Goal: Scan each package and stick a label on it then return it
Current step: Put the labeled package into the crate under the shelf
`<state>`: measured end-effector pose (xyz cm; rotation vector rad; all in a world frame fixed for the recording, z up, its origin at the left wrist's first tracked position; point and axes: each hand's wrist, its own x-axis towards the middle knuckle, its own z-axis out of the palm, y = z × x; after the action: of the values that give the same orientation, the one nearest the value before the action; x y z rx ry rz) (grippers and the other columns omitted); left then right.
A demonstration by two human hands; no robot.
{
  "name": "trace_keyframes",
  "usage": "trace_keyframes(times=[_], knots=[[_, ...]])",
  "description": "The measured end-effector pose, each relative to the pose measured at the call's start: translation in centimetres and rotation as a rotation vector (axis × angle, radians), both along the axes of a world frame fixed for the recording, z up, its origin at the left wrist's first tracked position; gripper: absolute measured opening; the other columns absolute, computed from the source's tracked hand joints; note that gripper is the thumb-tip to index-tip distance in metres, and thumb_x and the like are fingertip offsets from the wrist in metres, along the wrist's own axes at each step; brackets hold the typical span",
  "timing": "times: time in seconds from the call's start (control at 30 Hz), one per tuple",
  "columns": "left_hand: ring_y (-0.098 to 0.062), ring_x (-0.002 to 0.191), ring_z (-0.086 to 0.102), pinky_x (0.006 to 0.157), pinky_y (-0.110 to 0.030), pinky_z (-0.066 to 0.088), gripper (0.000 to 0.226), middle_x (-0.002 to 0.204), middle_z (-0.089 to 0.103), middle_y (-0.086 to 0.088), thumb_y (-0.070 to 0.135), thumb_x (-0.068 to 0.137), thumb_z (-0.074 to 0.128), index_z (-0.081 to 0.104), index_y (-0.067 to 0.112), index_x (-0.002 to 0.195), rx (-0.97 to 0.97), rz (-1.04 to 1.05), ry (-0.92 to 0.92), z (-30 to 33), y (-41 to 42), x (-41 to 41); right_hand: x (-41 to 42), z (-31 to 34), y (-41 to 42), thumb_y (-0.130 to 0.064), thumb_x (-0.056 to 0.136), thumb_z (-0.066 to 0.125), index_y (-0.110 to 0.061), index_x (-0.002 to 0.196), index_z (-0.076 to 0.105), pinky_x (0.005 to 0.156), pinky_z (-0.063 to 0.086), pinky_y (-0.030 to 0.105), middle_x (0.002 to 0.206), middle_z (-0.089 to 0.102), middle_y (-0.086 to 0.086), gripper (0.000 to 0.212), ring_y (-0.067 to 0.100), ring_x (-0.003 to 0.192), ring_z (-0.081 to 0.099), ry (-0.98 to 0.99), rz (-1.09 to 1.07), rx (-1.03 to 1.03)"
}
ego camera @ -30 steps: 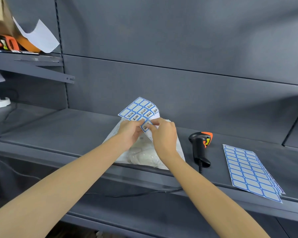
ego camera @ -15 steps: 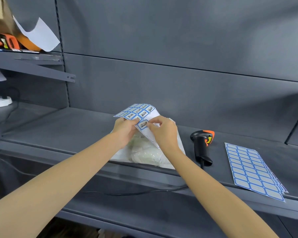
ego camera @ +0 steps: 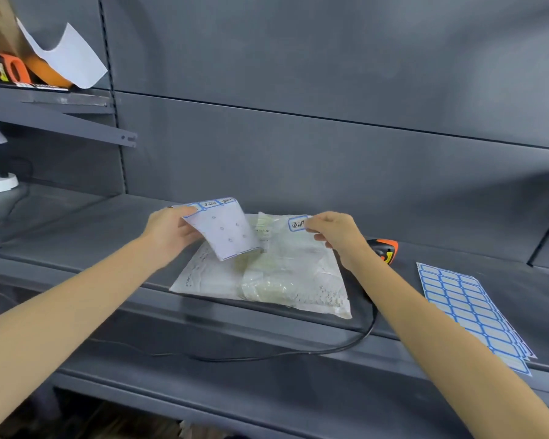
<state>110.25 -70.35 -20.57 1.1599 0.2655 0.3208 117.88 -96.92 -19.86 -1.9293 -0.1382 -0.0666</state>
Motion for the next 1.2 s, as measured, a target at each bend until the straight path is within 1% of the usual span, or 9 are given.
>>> trace_keyframes(times=[0.17,0.33,0.47,0.7,0.77,0.83,0.93,1.03,1.2], knots=[[-0.033,0.100,0.058,0.073,-0.034,0.049,0.042,0.131,0.056,-0.023,0.001,0.093,0.045,0.048,-0.007,0.134,0.009,0.014,0.051,-0.3,1.6,-0.7,0.7,-0.2,1.8,-0.016,0.087,0.066,0.003,0.101,0.070,0.050,0.031,0.017,0.086,0.066,0.005,0.024,0.010,0.060,0.046,0.145,0.039,-0.160],[-0.024,0.080,0.066,0.063,-0.031,0.052,0.031,0.116,0.065,-0.017,0.002,0.093,0.046,0.055,-0.001,0.123,0.006,-0.009,0.074,-0.8,2.1,-0.7,1.8,-0.6,3.8,-0.016,0.081,0.069,-0.006,0.077,0.067,0.061,0.035,0.024,0.080,0.061,0.008,0.010,0.017,0.069,0.046,0.140,0.024,-0.294],[-0.023,0.077,0.066,0.062,-0.030,0.050,0.034,0.118,0.064,-0.018,0.001,0.092,0.048,0.055,-0.002,0.125,0.002,0.000,0.082,-1.1,2.3,-0.6,3.1,-0.8,4.2,-0.018,0.071,0.075,-0.011,0.061,0.057,0.064,0.041,0.027,0.069,0.059,0.006,0.022,0.020,0.066,0.051,0.132,-0.023,-0.355],[-0.025,0.079,0.064,0.052,-0.026,0.053,0.036,0.122,0.063,-0.019,0.002,0.093,0.049,0.053,-0.004,0.129,-0.032,0.002,0.104,-1.4,2.3,-0.6,4.0,-1.8,5.5,-0.021,0.071,0.060,-0.018,0.054,0.043,0.056,0.040,0.023,0.060,0.045,-0.001,0.023,0.017,0.053,0.043,0.030,-0.009,-0.905],[-0.024,0.079,0.064,0.055,-0.028,0.052,0.037,0.123,0.062,-0.019,0.001,0.093,0.049,0.053,-0.004,0.129,-0.035,0.002,0.103,-1.5,2.2,-0.6,4.2,-2.3,5.4,-0.023,0.078,0.064,-0.020,0.081,0.065,0.076,0.047,0.026,0.086,0.062,-0.001,0.005,0.020,0.082,0.058,-0.122,0.039,-0.969],[-0.023,0.078,0.065,0.054,-0.027,0.052,0.037,0.123,0.062,-0.019,0.001,0.093,0.050,0.053,-0.004,0.129,-0.037,0.007,0.102,-1.5,2.2,-0.6,4.1,-2.5,4.7,-0.022,0.085,0.065,-0.027,0.108,0.066,0.085,0.037,0.022,0.111,0.063,-0.006,0.024,0.019,0.109,0.052,-0.297,0.092,-0.920],[-0.023,0.076,0.065,0.047,-0.022,0.052,0.036,0.121,0.063,-0.020,0.001,0.092,0.051,0.053,-0.005,0.128,-0.048,0.011,0.099,-1.5,2.1,-0.6,3.4,-2.4,3.8,-0.005,0.092,0.043,-0.036,0.117,0.066,0.083,0.037,0.027,0.105,0.064,-0.011,0.046,0.020,0.099,0.052,-0.452,0.299,-1.037],[-0.023,0.075,0.066,0.047,-0.022,0.052,0.035,0.119,0.064,-0.019,0.001,0.092,0.052,0.054,-0.004,0.126,-0.056,0.013,0.096,-1.5,2.1,-0.6,1.9,-1.7,3.1,0.003,0.088,0.024,-0.050,0.129,0.052,0.090,0.029,0.030,0.099,0.054,-0.018,0.073,0.021,0.095,0.035,-0.258,0.441,-1.162],[-0.022,0.076,0.067,0.058,-0.029,0.052,0.033,0.117,0.065,-0.018,0.002,0.092,0.052,0.056,-0.003,0.124,-0.044,0.001,0.096,-1.4,1.8,-0.8,0.9,-0.5,2.5,0.004,0.087,0.017,-0.055,0.142,0.029,0.108,0.024,0.032,0.152,0.035,-0.009,0.082,0.027,0.123,0.035,-0.113,0.551,-1.279]])
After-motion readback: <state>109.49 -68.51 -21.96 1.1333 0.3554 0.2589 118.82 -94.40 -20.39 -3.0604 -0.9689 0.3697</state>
